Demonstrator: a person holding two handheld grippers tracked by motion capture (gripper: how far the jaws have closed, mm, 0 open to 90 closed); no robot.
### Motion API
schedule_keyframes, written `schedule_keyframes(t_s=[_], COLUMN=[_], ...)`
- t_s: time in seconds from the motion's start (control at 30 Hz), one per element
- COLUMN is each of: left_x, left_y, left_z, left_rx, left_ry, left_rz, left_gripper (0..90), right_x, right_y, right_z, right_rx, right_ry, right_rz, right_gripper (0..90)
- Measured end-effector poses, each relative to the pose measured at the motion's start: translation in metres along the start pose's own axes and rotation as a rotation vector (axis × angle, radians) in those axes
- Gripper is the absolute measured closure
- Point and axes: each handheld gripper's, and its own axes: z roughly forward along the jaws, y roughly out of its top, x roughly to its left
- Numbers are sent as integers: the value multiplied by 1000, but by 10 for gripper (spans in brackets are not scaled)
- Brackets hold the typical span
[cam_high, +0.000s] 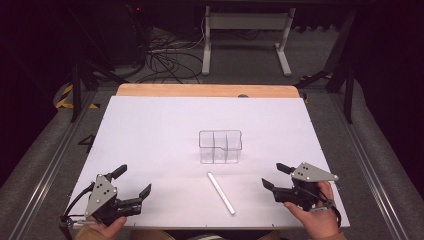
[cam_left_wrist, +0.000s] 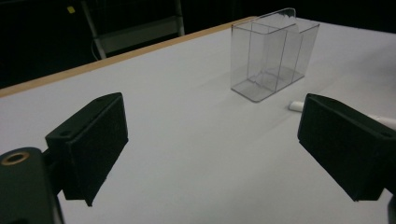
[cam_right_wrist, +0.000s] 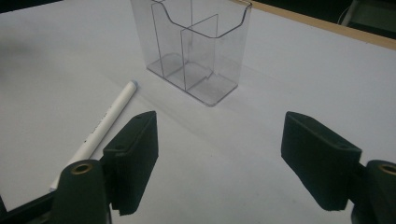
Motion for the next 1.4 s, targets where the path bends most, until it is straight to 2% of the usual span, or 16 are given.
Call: schedule_keyframes(t_s=[0.1, 0.23, 0.33, 0.7, 0.9, 1.13, 1.4], left_x=[2, 4, 3, 3, 2, 2, 3], left_y=[1, 1, 1, 1, 0, 0, 0], left_z=[-1, -2, -1, -2, -1, -1, -1], left_rx=[-18, -28, -27, -37, -21, -28, -29], left_ry=[-32, -36, -25, -22, 5, 4, 3], left_rz=[-47, -60, -48, -48, -27, -30, -33], left_gripper=[91, 92, 92, 95, 100, 100, 100], right_x=[2, 4, 5, 5, 5, 8, 10], right_y=[1, 2, 3, 5, 5, 8, 10], right_z=[-1, -2, -3, -6, -7, -7, -10], right_rx=[-8, -11, -4, -20, -26, -40, -52], right_ry=[8, 14, -1, -7, -12, 6, 2], right_rz=[4, 19, 5, 32, 32, 37, 30], right_gripper=[299, 306, 299, 278, 261, 252, 251])
